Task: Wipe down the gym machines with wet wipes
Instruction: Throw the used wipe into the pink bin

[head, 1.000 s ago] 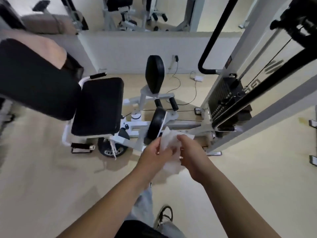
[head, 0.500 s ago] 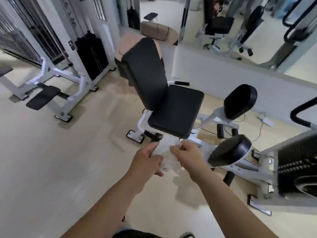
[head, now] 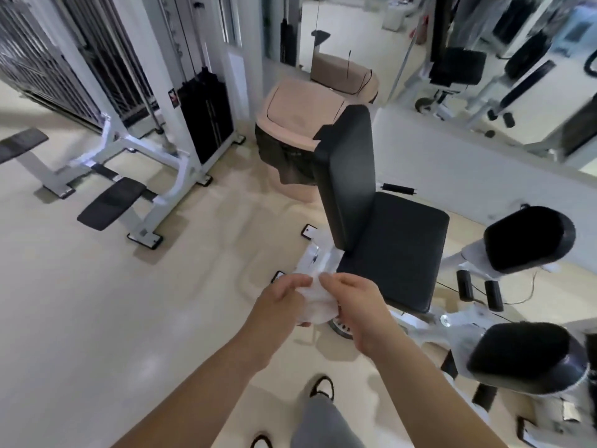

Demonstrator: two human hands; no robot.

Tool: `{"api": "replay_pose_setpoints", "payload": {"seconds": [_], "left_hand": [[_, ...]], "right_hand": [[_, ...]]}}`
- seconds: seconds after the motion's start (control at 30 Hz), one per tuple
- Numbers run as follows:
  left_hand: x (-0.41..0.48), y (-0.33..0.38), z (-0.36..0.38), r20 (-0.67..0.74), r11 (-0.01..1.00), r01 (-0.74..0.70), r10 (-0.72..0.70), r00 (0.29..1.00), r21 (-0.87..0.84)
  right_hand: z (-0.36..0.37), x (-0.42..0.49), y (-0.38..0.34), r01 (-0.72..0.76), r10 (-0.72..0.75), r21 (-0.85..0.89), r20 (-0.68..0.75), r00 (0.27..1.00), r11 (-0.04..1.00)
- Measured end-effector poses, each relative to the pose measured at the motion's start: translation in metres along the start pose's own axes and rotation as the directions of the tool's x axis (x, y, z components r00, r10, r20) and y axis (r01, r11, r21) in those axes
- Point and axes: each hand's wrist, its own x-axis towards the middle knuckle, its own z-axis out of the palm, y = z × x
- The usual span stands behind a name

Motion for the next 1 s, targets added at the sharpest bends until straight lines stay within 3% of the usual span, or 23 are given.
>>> {"api": "replay_pose_setpoints", "payload": {"seconds": [0.17,0.3,0.47,0.6,0.77,1.0], "left_hand": [[0.084,0.045,-0.028,-0.105,0.994,-0.059,0.069,0.992,0.094],[0.148,0.090,-0.069,-0.344,0.988,-0.072,0.116,0.932,0.139],[0.214,0.145,-0.125,-0.412,0.987,-0.052,0.111,0.905,0.151],[0.275,0.180,-0.157,-0.304,0.990,-0.083,0.116,0.946,0.118],[0.375,0.233,-0.201,-0.136,0.993,-0.113,0.117,0.984,0.043],[0.490,0.313,-0.241,0.133,0.940,-0.225,0.196,0.972,0.258]], "right_hand": [[0.028,0.089,-0.044,0.018,-0.019,-0.031,-0.041,0.999,0.999],[0.071,0.156,-0.093,-0.013,0.015,-0.026,0.103,0.995,1.000],[0.123,0.232,-0.150,-0.091,0.089,-0.001,0.209,0.974,0.996],[0.154,0.293,-0.185,-0.175,0.160,0.054,0.215,0.963,0.983],[0.191,0.383,-0.228,-0.180,0.169,0.184,0.073,0.983,0.966],[0.229,0.471,-0.286,-0.227,0.265,0.435,-0.027,0.964,0.871]]}}
